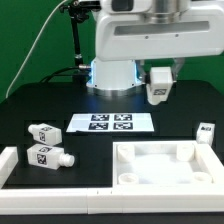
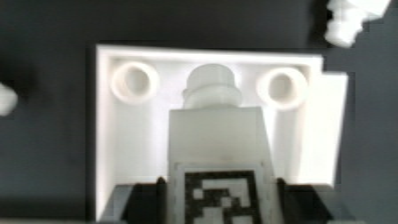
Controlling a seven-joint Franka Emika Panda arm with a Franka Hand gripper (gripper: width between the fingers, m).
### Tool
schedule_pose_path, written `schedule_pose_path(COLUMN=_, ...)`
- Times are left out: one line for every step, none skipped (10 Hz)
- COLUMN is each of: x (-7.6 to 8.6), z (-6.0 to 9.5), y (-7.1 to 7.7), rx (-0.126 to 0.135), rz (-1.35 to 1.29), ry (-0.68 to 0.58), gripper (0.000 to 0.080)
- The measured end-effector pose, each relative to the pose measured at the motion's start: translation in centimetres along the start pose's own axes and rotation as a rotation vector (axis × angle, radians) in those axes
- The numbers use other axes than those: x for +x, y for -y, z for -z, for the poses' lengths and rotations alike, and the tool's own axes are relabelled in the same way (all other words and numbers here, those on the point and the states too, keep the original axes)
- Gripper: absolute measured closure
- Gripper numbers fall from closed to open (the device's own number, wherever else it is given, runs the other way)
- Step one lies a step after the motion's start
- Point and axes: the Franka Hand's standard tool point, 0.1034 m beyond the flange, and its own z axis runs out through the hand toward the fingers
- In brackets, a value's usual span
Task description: Assemble one leg
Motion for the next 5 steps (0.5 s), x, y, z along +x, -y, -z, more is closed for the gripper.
schedule_pose_path(x=-0.5, z=-0.1, y=-0.2, rx=0.000, rz=-0.003, ry=-0.025, gripper=0.0515)
schedule_pose_path(x=0.3, z=-0.1, y=-0.2, rx=-0.005, rz=-0.001, ry=-0.110, gripper=0.0515)
schedule_pose_path(x=0.4, z=-0.2, y=-0.3, rx=-0.008, rz=-0.001, ry=-0.168, gripper=0.0515)
schedule_pose_path(x=1.3, z=-0.3, y=-0.2, rx=-0.013, rz=0.000, ry=-0.272, gripper=0.0515)
schedule_pose_path(x=2.6, z=-0.7, y=0.3, rx=-0.017, rz=0.003, ry=-0.372, gripper=0.0515)
